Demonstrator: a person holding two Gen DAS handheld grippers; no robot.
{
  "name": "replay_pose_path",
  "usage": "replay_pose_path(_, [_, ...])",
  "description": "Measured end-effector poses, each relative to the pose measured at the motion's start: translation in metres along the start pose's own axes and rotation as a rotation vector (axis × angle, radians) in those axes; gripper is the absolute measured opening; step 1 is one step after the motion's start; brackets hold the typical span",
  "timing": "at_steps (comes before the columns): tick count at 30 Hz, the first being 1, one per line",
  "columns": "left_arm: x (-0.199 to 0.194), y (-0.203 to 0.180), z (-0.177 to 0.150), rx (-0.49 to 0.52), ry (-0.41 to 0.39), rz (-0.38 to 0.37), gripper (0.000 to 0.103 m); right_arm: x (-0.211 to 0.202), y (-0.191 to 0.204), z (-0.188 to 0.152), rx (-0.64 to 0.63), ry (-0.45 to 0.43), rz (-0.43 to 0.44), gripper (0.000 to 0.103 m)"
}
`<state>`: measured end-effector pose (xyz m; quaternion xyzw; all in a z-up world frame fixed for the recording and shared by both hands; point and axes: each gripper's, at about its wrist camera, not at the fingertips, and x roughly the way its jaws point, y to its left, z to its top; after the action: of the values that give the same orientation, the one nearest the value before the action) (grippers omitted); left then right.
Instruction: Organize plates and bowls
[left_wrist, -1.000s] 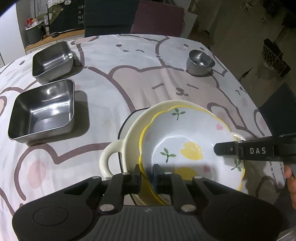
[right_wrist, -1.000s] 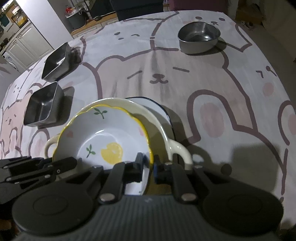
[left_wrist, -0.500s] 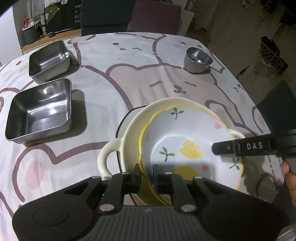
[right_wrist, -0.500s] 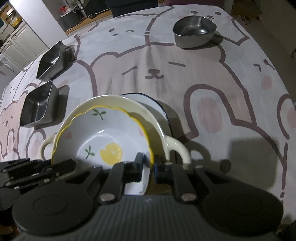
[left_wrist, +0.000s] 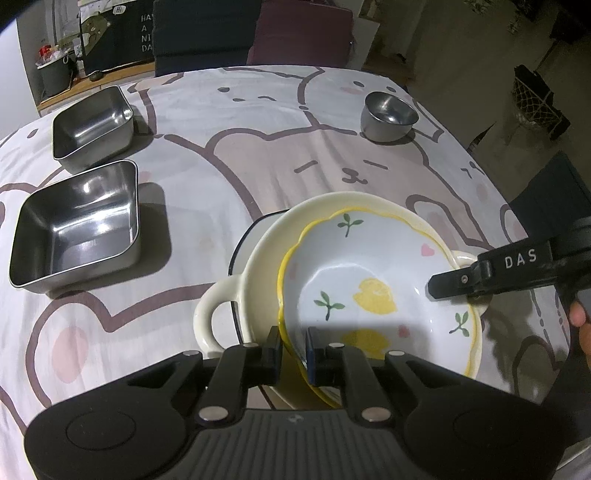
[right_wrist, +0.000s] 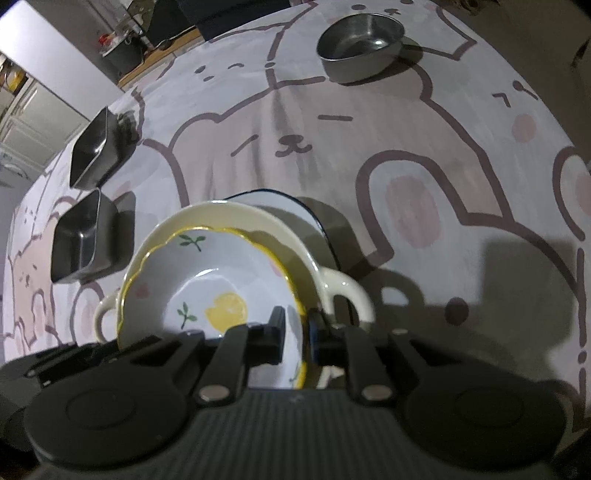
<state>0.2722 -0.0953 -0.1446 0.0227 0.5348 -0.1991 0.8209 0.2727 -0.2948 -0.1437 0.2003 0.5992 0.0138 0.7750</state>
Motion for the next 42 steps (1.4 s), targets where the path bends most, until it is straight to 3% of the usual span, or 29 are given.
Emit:
replay_pose_path(30, [0.0,-0.002,-0.001,0.03,0.002,0.006,0.015,-0.011,-0.016,0.0,0.086,-0.007,0.064,0.017])
replay_pose_path(33, [0.0,-0.002,-0.001,0.024,0.004,0.004,0.015,-0.012,-0.014,-0.001,0.068,-0.021,0.046,0.01])
replay_pose_path(42, [-0.003,0.003,-0.001,0.0,0.017,-0.028,0.018,-0.014,-0.005,-0.002,-0.002,-0.051,0.01,0.007])
